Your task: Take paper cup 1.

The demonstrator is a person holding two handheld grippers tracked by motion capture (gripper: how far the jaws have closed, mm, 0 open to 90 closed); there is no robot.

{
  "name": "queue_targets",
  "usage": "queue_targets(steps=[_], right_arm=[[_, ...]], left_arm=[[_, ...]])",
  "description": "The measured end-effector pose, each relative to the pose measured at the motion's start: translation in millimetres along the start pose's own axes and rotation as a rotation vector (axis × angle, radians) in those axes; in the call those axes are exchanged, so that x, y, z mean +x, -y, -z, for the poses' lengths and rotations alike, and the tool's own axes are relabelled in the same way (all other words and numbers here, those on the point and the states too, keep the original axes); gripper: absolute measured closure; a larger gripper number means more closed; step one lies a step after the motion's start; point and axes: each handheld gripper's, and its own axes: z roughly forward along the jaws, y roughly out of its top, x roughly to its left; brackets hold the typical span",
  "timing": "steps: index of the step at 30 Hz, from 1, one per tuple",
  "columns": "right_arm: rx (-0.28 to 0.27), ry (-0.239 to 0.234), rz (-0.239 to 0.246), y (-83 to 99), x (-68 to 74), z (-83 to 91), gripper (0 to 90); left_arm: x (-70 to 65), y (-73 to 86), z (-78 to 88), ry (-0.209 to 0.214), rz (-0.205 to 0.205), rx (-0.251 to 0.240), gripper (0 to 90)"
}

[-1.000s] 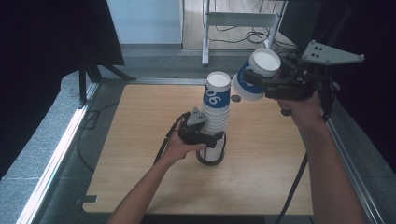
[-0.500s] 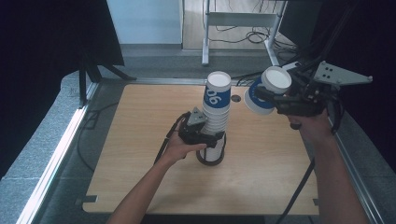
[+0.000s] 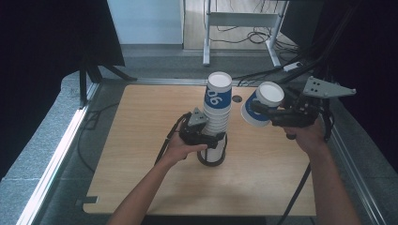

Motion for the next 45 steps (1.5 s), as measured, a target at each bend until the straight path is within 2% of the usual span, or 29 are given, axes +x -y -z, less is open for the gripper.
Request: queue_targets(steps=[11, 23, 30, 32, 42, 45], right_arm=[[0.028, -0.011, -0.005, 13.9, 1.7, -5.7, 27.2], [0.061, -0.033, -0.025, 38.3, 5.4, -15.7, 27.2], [0.07, -0.04, -0.03, 45.4, 6.9, -17.4, 27.1], [0.073, -0.039, -0.025, 46.3, 7.8, -16.9, 27.1], [0.074, -0.046, -0.025, 52.3, 11.6, -17.4, 27.1], [0.074, -0.05, -0.027, 55.0, 12.8, -18.1, 27.1]], left_arm=[[-0.1, -0.5, -0.6, 0.0, 0.001, 0.0, 12.4], [0.5, -1.2, 0.3, 0.006, 0.007, 0.013, 12.1], [-0.1, -3.1, 2.3, 0.004, 0.024, 0.018, 6.2], [-1.6, -3.4, 4.9, -0.009, 0.011, 0.016, 5.5], [-2.0, 0.2, 16.2, -0.004, 0.013, 0.001, 5.3], [-3.6, 7.1, 20.7, -0.006, 0.004, -0.002, 5.5]])
